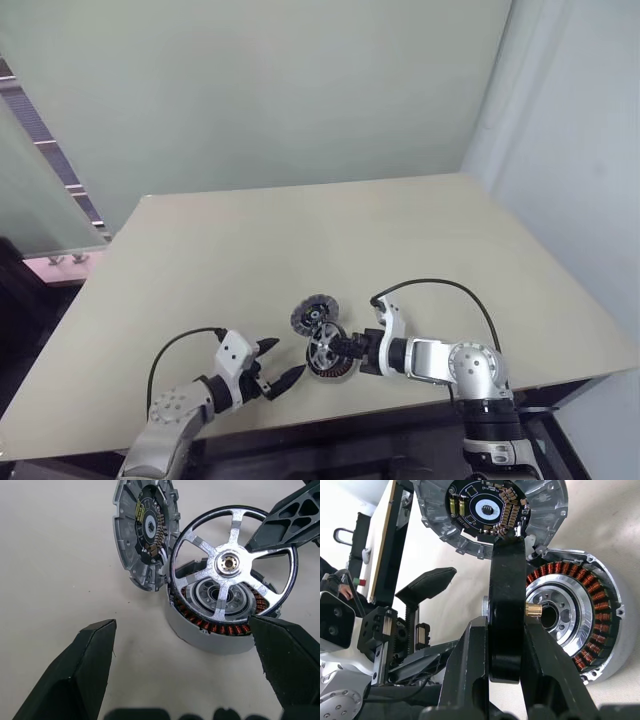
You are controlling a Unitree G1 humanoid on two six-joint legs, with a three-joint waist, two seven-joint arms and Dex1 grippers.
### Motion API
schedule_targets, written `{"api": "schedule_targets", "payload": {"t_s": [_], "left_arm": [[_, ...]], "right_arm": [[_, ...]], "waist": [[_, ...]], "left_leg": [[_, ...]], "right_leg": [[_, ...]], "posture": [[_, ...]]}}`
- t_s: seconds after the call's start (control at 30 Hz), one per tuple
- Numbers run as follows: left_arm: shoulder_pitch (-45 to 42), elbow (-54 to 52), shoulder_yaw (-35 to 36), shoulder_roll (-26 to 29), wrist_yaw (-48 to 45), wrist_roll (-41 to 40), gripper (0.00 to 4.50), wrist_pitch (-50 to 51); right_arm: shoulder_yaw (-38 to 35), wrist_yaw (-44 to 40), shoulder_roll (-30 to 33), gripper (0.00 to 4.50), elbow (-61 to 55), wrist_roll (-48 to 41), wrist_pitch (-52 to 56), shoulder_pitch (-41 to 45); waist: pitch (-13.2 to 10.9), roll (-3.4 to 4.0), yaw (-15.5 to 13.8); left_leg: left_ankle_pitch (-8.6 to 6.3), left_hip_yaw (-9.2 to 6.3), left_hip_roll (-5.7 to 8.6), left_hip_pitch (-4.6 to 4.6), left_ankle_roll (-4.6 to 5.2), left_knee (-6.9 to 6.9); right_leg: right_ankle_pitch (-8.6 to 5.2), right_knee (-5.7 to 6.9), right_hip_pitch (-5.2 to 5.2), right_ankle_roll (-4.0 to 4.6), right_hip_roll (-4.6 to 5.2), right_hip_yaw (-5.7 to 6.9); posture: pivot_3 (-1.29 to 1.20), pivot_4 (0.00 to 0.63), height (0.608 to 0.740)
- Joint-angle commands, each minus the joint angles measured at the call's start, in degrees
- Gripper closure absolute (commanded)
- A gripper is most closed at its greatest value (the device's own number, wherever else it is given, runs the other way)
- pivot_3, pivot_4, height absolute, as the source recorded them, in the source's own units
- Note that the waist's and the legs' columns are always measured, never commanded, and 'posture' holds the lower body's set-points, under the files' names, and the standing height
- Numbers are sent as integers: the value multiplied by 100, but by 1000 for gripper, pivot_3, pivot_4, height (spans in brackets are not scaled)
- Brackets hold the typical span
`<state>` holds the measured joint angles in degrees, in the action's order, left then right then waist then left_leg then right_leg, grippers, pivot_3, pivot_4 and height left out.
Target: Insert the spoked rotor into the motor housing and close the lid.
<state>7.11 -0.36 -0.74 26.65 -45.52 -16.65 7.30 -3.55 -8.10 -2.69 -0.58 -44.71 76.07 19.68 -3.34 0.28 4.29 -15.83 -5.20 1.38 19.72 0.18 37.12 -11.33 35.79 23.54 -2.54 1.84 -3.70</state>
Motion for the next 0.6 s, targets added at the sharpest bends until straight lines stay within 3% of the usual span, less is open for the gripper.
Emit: {"api": "schedule_targets", "payload": {"t_s": [0.03,0.43,0.6], "left_arm": [[-44,-132,104,7,14,-37,0,-90],[-104,-81,73,-14,8,-7,0,-113],[-108,-80,65,-17,10,3,0,-112]], "right_arm": [[-9,1,33,4073,-22,80,140,17],[146,-126,29,4073,-68,196,165,-58],[240,-215,58,2412,-71,315,113,-66]], "waist": [[0,0,0],[0,0,1],[1,-1,0]], "left_leg": [[0,0,0,0,0,0],[0,-1,0,0,0,-2],[0,-1,1,2,0,-2]], "right_leg": [[0,0,0,0,0,0],[0,0,1,0,0,0],[0,0,4,0,0,0]], "posture": [[0,0,740],[0,0,740],[0,0,740]]}}
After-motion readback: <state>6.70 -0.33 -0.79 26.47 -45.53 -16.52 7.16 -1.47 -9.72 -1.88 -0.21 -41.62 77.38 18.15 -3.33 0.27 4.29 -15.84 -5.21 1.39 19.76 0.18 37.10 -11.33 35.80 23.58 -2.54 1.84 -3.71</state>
